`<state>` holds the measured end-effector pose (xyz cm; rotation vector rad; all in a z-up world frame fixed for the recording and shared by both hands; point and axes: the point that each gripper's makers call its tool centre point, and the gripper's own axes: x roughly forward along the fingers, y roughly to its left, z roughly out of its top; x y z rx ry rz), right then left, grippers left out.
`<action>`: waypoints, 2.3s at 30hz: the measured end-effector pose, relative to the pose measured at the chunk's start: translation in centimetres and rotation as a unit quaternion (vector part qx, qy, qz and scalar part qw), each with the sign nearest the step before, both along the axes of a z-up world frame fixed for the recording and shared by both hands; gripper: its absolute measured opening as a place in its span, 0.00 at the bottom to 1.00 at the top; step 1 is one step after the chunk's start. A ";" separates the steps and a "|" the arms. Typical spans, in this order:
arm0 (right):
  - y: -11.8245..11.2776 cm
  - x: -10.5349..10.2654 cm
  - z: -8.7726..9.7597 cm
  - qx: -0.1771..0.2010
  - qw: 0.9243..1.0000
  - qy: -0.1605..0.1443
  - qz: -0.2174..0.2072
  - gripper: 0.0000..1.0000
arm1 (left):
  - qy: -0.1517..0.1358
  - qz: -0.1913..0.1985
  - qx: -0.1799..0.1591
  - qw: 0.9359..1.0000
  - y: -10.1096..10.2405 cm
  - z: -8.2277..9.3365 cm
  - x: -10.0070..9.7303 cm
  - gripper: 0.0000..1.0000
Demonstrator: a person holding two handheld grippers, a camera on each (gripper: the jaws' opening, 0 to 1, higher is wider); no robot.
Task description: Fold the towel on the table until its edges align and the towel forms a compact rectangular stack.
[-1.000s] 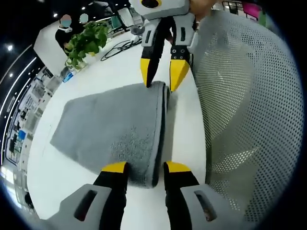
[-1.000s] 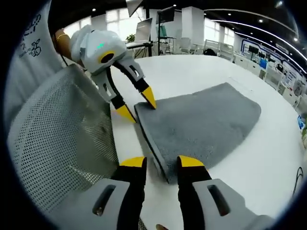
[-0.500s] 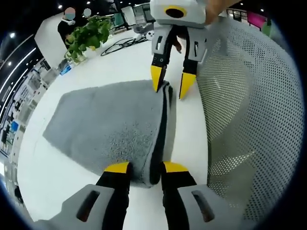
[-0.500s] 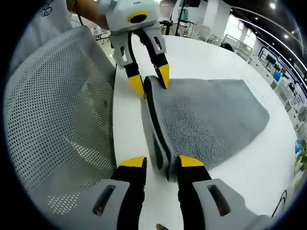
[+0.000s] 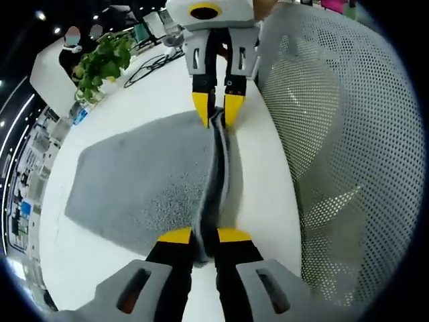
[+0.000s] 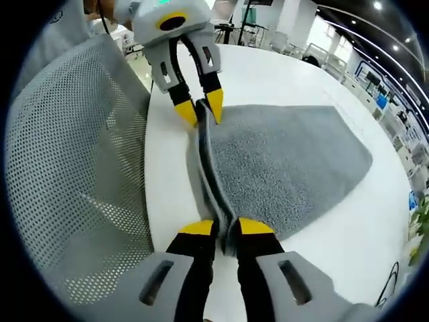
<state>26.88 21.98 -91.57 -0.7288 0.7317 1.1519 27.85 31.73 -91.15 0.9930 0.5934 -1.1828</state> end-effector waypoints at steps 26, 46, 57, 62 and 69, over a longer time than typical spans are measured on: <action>-0.1 0.3 0.7 0.026 0.995 0.045 -0.080 0.03 | 0.046 0.068 -0.055 0.995 0.4 0.8 0.6 0.08; 0.2 -0.5 0.0 -0.025 0.997 -0.050 0.049 0.05 | 0.048 0.064 -0.051 0.995 0.3 1.3 0.5 0.08; 0.1 -0.8 0.0 -0.044 0.996 -0.064 0.041 0.02 | 0.033 0.039 -0.028 0.998 0.4 1.1 -0.7 0.09; 0.2 -2.5 0.2 -0.044 0.997 -0.041 0.047 0.02 | 0.049 0.036 -0.034 0.998 0.4 1.3 -2.1 0.09; 0.4 -4.4 0.4 -0.042 0.997 -0.027 0.054 0.02 | 0.059 0.019 -0.029 0.998 0.6 1.8 -4.2 0.09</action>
